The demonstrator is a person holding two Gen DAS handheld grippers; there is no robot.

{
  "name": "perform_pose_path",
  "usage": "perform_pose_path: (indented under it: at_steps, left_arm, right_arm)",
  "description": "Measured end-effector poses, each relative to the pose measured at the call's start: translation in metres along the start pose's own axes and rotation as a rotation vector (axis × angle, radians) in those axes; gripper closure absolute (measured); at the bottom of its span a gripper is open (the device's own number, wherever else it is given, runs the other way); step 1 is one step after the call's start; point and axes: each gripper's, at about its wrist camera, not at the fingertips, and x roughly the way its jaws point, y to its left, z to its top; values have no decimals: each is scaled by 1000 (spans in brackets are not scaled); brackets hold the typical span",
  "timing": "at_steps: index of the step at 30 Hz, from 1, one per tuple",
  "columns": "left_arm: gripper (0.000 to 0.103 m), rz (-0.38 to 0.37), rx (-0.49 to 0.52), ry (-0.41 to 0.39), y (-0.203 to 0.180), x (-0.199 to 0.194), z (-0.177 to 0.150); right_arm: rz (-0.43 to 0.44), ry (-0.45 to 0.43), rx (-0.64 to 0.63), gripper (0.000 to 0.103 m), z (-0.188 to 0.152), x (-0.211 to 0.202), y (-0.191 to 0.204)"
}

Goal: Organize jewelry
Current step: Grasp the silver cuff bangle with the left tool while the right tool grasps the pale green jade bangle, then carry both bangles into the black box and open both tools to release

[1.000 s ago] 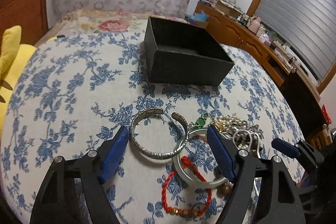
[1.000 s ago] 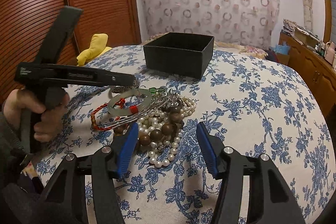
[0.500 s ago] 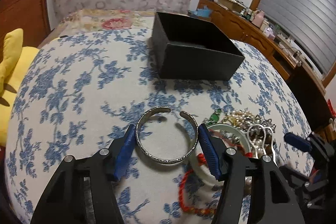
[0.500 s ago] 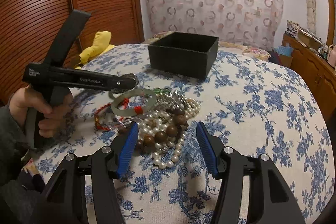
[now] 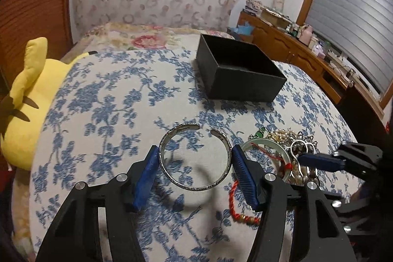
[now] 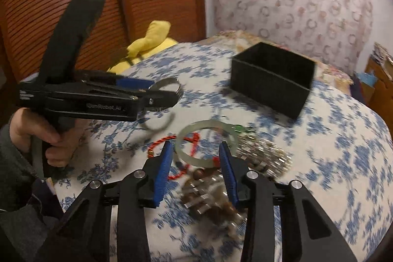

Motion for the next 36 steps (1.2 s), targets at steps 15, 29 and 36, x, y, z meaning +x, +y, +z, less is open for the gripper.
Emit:
perform_pose_path:
  at_steps: [15,29,36]
  left_arm:
    - [45,1,-10,-48,13,-24,-4]
    - [45,-30,21,-58,-2,-16,24]
    - [45,-39,38,-59,-13,-5,51]
  right_arm:
    - [12,151,-142,89,14,42,14]
    - [80,-17,-80,95,41,-9,-22]
    - [86,-69,-79,95,68,-22,-54]
